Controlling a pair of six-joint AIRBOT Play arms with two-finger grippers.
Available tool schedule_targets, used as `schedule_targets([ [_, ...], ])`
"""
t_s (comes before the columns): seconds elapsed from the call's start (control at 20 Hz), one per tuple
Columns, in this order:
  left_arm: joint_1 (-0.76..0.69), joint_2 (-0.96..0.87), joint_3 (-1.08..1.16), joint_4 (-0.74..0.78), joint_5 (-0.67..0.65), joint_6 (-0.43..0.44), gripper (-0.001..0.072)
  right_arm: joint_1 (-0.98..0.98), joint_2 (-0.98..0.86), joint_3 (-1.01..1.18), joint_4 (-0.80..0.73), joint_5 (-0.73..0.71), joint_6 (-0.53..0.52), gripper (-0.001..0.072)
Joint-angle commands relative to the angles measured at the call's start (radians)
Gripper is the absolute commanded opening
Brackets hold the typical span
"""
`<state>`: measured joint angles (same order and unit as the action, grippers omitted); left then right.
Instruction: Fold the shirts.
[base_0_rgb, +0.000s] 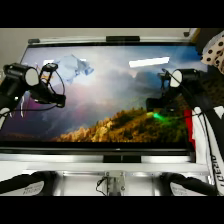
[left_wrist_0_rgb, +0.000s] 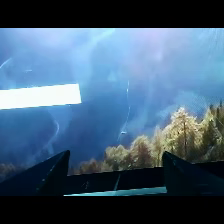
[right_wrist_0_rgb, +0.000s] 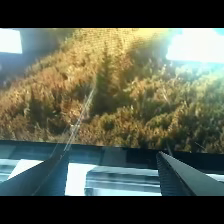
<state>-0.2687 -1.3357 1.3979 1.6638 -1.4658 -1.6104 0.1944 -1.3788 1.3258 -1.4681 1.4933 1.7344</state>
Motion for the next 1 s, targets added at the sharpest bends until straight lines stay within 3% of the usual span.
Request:
schedule_targets([
  [0.0, 0.0, -0.002, 0.0, 0.0, 0.023, 0.0, 0.0681, 0.001, 0.0, 0.0, 0.005, -0.025, 0.0, 0.0637],
  [0.25, 0.0, -0.021, 0.0, -0.001, 0.386, 0.0, 0.0681, 0.001, 0.0, 0.0, -0.012, -0.032, 0.034, 0.0637],
  [0.4, 0.0, -0.032, 0.0, -0.061, 0.485, -0.003, 0.0673, 0.001, 0.0, 0.0, -0.008, -0.037, 0.038, 0.0637],
  [0.45, 0.001, -0.047, 0.001, -0.06, 0.549, -0.003, 0.0604, 0.001, 0.0, 0.0, -0.007, -0.035, 0.04, 0.0637],
  [0.5, 0.008, -0.073, 0.013, -0.055, 0.602, -0.003, 0.0583, 0.001, 0.0, 0.0, -0.006, -0.042, 0.058, 0.0637],
  [0.75, 0.125, -0.424, 0.388, -0.053, 0.517, -0.008, 0.0625, 0.001, -0.006, 0.0, -0.005, -0.078, 0.056, 0.0637],
  [0.95, 0.225, -0.737, 0.727, -0.142, 0.332, -0.099, 0.0623, 0.002, -0.019, -0.003, 0.074, -0.115, 0.053, 0.0637],
])
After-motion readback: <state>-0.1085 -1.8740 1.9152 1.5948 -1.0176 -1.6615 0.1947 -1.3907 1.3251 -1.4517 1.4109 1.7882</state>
